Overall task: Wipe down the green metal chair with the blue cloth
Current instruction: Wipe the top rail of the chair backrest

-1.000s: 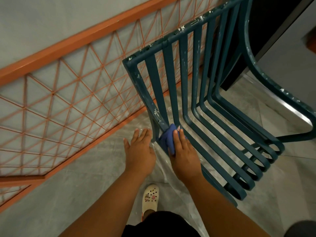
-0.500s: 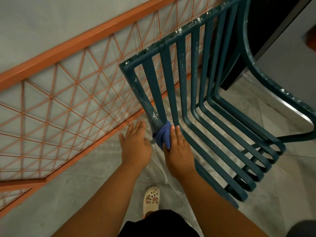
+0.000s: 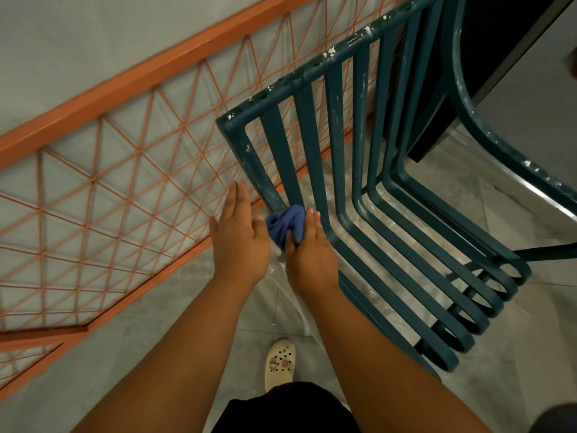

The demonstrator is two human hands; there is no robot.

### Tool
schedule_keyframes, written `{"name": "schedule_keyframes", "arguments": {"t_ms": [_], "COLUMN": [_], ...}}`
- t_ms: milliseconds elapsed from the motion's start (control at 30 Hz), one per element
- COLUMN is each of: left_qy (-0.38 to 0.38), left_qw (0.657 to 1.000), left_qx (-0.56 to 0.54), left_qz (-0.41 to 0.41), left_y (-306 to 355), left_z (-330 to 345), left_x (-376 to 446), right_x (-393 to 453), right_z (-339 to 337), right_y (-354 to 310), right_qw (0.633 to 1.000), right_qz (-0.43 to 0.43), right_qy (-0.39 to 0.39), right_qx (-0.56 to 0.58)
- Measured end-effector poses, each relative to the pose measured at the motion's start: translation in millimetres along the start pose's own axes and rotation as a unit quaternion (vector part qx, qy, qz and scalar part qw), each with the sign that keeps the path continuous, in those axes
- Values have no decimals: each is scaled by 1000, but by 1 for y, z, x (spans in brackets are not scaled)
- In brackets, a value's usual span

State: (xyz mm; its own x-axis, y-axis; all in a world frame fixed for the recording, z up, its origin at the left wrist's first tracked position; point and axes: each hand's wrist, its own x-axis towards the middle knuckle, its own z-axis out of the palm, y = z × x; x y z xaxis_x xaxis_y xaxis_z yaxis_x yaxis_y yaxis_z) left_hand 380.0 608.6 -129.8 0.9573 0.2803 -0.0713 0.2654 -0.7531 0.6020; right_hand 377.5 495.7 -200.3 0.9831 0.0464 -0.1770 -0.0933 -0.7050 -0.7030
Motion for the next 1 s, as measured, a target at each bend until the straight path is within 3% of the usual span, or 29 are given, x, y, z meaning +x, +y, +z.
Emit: {"name": "schedule_keyframes", "arguments": {"t_ms": [100,233,300,433,600,667,833,1000], "left_qy": [22,74,91,118,142,148,165,169], "left_qw": [999,993,989,986,982,979,970,969], "left_qx": [-22,-82,-83,-52,31,57,101,110], "left_qz": [6,44,79,109,118,126,149,142], "left_y": [7,16,20,30,35,31,24,26], "left_z": [-8,-22,-29,-39,-40,-42,-47,-47], "left_x": [11,24,31,46,51,52,54,52], "right_x": [8,-7,-9,9,5,-2,12,15], "right_z": [3,9,5,-3,7,7,-3,10], "right_y": [-20,4,15,-6,-11,5,-14,-16], "right_qw": [996,977,979,997,973,971,995,968], "right_qz": [-89,-199,-194,-73,-225,-228,-97,-240], "right_qy": [28,35,18,10,36,31,8,50], "right_qx": [10,-68,-65,24,-44,-68,29,-51]}}
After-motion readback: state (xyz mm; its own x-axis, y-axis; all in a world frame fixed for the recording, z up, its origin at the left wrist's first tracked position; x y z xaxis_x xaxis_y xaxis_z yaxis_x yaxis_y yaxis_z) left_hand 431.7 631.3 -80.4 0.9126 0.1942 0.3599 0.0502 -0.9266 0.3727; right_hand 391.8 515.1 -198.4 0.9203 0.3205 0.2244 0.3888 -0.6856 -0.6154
